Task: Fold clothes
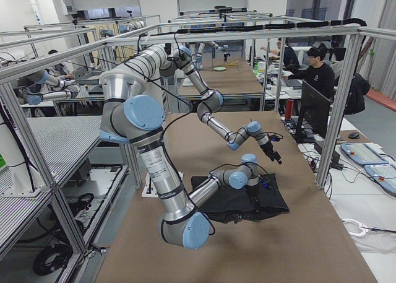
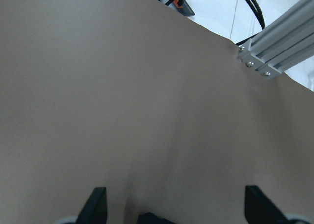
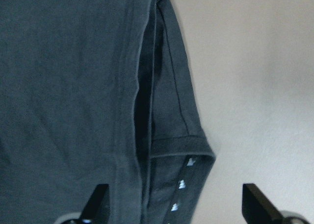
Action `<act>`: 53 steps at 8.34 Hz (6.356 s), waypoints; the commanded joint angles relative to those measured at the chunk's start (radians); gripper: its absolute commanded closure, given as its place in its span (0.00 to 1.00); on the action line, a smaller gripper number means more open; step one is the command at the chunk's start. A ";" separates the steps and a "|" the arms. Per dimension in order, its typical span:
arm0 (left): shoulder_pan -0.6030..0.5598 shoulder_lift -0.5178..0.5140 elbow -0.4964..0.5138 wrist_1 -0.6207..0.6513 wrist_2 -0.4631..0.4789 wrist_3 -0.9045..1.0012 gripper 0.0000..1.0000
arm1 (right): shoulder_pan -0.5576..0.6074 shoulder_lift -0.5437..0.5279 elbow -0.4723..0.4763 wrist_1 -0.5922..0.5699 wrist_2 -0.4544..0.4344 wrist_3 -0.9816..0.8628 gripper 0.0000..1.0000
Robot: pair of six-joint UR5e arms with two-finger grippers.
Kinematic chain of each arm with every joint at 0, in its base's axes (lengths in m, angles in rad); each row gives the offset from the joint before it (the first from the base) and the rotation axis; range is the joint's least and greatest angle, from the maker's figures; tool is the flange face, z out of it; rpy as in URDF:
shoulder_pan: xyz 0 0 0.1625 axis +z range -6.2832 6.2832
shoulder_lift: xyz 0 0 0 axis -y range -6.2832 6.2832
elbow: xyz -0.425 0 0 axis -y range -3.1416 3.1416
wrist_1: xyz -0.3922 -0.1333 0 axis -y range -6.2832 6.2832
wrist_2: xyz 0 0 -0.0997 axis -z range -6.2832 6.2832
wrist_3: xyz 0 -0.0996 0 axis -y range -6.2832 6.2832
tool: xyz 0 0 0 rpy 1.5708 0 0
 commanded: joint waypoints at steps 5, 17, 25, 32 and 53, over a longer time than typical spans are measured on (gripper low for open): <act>0.002 0.003 -0.003 0.000 -0.003 -0.002 0.00 | -0.343 -0.217 0.356 0.003 -0.259 0.933 0.13; 0.002 0.008 -0.023 -0.003 0.005 -0.005 0.00 | -0.495 -0.356 0.396 0.005 -0.281 1.110 0.31; 0.002 0.014 -0.038 -0.002 0.025 -0.019 0.00 | -0.498 -0.347 0.382 0.005 -0.282 1.116 0.82; 0.043 0.137 -0.234 0.000 0.009 -0.095 0.00 | -0.487 -0.354 0.483 -0.001 -0.267 1.123 1.00; 0.401 0.510 -0.821 0.186 0.148 -0.342 0.00 | -0.489 -0.377 0.480 0.003 -0.265 1.122 1.00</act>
